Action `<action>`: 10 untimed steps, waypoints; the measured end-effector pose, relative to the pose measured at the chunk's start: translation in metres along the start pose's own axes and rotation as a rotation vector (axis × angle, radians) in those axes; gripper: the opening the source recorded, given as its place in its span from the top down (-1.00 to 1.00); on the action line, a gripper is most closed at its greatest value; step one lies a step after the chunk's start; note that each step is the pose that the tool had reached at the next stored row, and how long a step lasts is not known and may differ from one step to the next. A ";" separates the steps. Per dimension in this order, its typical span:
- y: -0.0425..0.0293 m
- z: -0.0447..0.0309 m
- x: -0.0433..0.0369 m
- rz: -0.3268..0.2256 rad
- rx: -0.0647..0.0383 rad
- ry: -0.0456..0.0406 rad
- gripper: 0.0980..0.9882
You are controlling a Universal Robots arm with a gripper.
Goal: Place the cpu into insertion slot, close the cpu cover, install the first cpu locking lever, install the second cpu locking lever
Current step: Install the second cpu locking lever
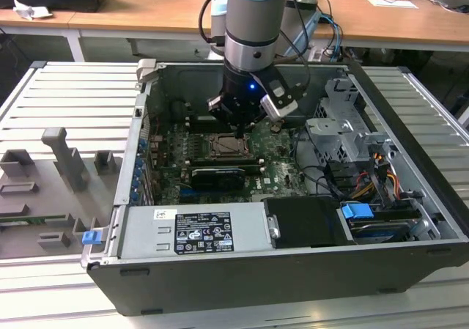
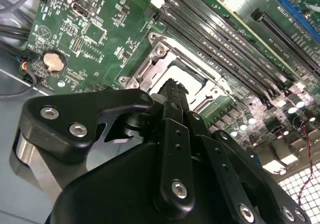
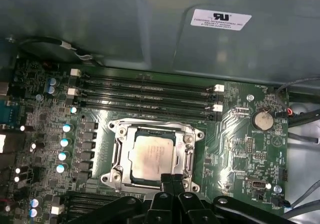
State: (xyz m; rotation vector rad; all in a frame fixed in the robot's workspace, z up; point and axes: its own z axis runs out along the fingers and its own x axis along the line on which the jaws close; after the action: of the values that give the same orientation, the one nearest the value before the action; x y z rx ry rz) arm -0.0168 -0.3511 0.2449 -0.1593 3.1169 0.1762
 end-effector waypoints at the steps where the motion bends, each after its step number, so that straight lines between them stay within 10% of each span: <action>1: -0.0005 0.0000 0.0001 0.000 0.000 0.0000 0.98; 10: -0.0031 0.0001 0.0003 0.000 0.000 -0.0001 0.98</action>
State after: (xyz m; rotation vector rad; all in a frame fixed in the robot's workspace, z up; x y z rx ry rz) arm -0.0168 -0.3542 0.2445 -0.1592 3.1168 0.1763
